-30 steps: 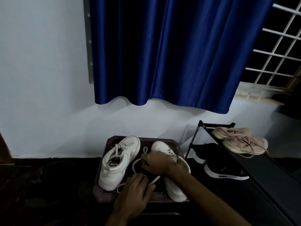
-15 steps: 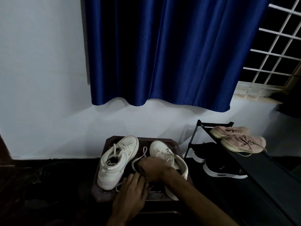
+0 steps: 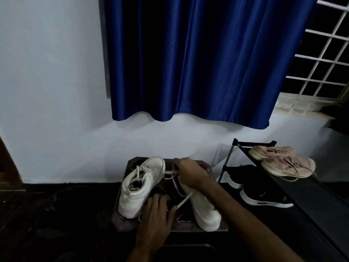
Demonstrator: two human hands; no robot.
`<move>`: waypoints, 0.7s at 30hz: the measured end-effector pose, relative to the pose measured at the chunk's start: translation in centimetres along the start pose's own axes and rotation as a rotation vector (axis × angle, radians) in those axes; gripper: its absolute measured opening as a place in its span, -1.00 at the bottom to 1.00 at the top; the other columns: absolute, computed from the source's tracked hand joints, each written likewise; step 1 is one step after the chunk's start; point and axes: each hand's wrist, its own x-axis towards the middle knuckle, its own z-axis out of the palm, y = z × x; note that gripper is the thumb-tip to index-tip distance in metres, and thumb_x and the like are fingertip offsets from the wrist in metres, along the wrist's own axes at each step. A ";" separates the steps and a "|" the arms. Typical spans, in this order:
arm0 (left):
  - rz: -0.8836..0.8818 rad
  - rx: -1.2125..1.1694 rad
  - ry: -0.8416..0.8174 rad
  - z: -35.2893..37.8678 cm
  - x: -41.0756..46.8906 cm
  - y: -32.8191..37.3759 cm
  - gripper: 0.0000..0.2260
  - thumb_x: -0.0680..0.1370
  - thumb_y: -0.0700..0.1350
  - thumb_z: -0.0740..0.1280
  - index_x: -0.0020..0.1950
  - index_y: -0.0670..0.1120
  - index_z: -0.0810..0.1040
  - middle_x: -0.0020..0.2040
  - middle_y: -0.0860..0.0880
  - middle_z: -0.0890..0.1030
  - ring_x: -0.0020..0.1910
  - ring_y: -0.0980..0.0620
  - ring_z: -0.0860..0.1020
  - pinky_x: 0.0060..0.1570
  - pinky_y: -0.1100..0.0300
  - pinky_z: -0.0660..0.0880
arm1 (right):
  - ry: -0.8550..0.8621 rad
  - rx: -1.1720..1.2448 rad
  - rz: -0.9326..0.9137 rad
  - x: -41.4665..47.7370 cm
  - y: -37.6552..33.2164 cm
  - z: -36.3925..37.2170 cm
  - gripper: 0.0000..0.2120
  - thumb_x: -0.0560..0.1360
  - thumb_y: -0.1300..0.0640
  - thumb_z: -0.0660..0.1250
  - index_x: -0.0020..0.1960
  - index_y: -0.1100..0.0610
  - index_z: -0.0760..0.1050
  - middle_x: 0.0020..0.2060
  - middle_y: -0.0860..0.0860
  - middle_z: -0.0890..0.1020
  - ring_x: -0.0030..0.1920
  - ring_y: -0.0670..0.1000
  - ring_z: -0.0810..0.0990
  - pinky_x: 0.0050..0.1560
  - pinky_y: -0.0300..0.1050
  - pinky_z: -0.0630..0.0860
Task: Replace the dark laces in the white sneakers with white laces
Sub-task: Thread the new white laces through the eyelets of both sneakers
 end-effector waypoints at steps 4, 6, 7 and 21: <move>0.034 -0.124 0.163 -2.9 3.5 2.6 -0.76 0.63 -0.09 0.15 0.21 -0.10 0.52 0.19 -0.01 0.50 0.20 -0.01 0.49 0.20 0.10 0.44 | 0.114 0.099 -0.024 0.6 2.2 -4.1 -0.86 0.45 0.31 0.36 -0.07 0.12 0.62 -0.13 0.01 0.66 -0.14 -0.03 0.58 -0.07 -0.10 0.53; 0.025 -0.240 0.247 -4.4 6.9 4.2 -0.76 0.66 -0.19 0.15 0.28 -0.13 0.50 0.23 0.02 0.50 0.25 0.08 0.46 0.25 0.26 0.39 | 0.158 0.143 -0.036 0.2 2.6 -5.4 -0.83 0.44 0.29 0.41 -0.06 0.04 0.63 -0.20 -0.10 0.67 -0.23 -0.16 0.55 -0.10 -0.18 0.53; -0.038 -0.337 0.238 -4.8 8.7 4.7 -0.75 0.67 -0.20 0.14 0.30 -0.11 0.49 0.24 0.05 0.50 0.25 0.14 0.45 0.23 0.35 0.37 | 0.188 0.180 -0.032 0.0 2.6 -5.8 -0.81 0.43 0.26 0.43 -0.06 -0.01 0.61 -0.24 -0.15 0.67 -0.26 -0.21 0.56 -0.11 -0.18 0.54; -0.470 -0.835 -0.213 -2.8 13.2 6.0 -0.94 0.52 -0.24 0.42 -0.12 -0.16 0.69 -0.28 -0.11 0.68 -0.44 0.23 0.55 -0.41 0.39 0.38 | 0.352 0.380 0.163 -5.2 5.1 -4.9 -0.83 0.40 0.11 0.50 -0.05 0.06 0.57 -0.22 -0.10 0.66 -0.23 -0.13 0.59 -0.13 -0.15 0.55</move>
